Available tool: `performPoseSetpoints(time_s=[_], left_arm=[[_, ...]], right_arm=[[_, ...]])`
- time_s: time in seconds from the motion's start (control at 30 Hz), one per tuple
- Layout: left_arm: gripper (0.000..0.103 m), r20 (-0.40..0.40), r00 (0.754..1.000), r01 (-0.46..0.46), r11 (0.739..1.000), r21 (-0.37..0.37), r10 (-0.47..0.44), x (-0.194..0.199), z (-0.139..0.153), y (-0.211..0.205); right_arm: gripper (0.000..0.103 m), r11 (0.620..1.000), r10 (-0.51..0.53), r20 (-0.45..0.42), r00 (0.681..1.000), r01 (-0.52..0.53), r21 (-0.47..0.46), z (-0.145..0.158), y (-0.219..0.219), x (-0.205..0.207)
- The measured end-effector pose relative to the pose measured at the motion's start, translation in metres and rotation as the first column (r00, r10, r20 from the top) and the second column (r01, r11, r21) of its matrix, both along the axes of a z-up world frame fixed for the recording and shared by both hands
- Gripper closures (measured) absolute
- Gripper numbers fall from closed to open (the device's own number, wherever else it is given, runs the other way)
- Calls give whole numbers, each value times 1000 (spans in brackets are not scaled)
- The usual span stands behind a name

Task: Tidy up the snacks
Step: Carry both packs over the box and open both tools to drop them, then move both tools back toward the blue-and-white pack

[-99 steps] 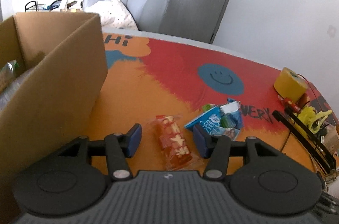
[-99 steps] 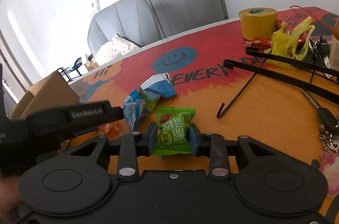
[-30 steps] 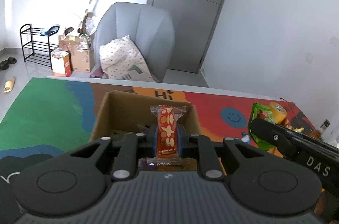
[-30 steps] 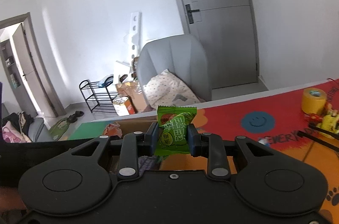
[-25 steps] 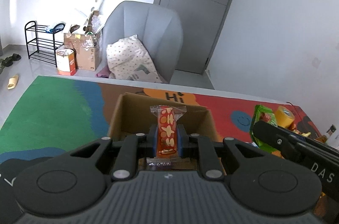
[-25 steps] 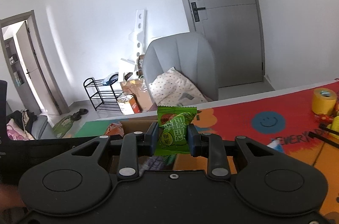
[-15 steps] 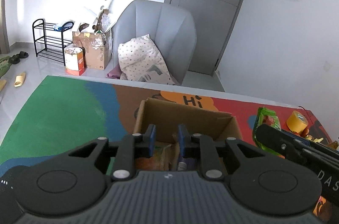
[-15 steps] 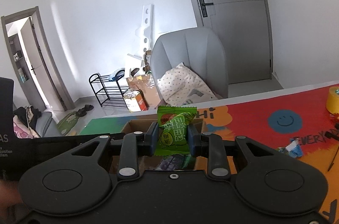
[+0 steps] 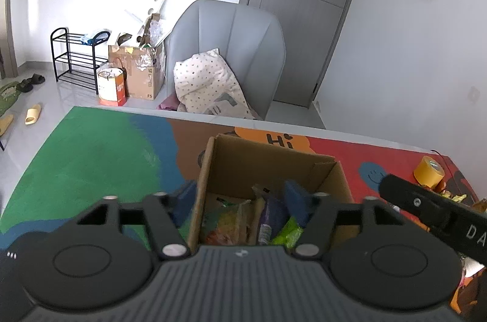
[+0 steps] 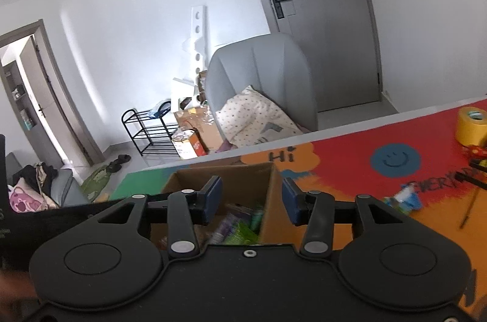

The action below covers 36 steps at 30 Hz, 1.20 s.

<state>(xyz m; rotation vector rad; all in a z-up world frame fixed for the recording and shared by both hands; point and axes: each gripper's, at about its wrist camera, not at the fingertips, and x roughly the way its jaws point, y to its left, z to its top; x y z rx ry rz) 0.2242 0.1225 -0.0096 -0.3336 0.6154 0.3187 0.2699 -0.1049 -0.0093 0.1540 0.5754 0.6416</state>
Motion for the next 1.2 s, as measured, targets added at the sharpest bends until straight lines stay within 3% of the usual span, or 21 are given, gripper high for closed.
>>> performPoseSetpoints(time_s=[0.07,0.37,0.53,0.7,1.2], left_arm=[[24,8,1000,11,1000,0,-11,-3,1,-5],[12,-8,1000,30,999,11,-30,-7,1,-30],[8,7,999,42,999,19,-42,-9,6,-48],[7,5,998,65,998,10,-66,-7,7,-65],[1,-23,989,146,989,7,-146,8,-1,-117]], right_arm=[[52,1000,-13,-3,1000,13,-10,-1,-7,-1],[43,998,-60,-24,998,59,-10,-4,-41,-5],[22,997,-83,-10,997,82,-4,-1,-60,-8],[8,994,-110,-13,994,110,9,0,-82,-7],[0,986,-166,-64,984,166,5,-17,-137,7]])
